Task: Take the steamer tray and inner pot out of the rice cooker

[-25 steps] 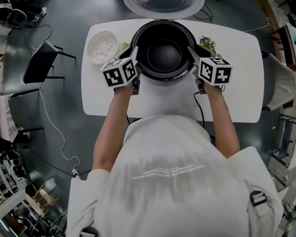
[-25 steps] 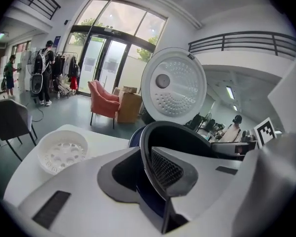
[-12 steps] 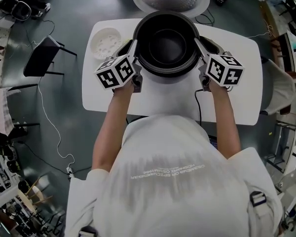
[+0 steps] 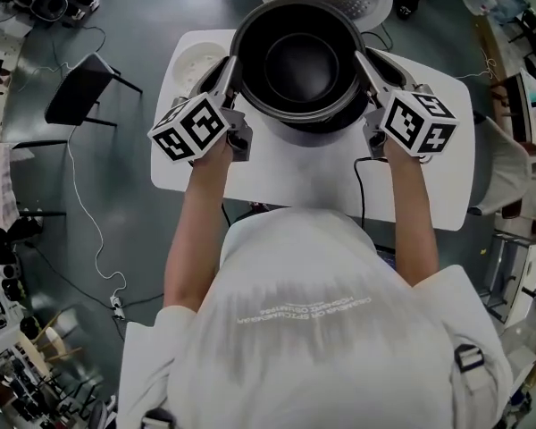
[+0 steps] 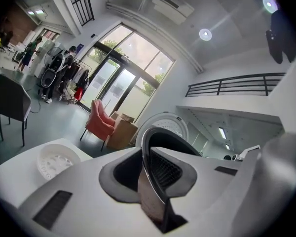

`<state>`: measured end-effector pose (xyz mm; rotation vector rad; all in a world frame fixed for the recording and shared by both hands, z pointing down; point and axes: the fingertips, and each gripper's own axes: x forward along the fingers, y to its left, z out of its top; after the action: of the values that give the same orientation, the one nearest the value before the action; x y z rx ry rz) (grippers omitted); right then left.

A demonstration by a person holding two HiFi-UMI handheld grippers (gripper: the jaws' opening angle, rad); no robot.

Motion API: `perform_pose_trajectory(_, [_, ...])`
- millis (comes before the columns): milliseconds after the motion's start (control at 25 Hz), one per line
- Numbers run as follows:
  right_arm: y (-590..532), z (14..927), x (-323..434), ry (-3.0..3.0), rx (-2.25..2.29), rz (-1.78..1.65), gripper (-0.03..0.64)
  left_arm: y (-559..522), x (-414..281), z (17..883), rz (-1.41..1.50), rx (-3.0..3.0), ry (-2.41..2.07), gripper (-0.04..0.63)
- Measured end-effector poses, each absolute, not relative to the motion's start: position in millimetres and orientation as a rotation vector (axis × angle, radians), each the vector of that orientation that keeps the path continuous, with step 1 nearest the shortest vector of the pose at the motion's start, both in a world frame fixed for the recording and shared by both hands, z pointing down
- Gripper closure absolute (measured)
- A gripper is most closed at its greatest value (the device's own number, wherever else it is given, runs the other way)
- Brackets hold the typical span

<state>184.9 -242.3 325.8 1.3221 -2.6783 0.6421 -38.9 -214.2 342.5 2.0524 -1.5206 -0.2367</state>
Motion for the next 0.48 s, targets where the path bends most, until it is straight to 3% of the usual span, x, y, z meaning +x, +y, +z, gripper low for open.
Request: perform_pose_trajectory(480, [-230.6,307.6,87.3,-2.788,0.997,0.59,0.515,-160.7,-128.0,323.6,-0.423,1.895,-1.706,0.54])
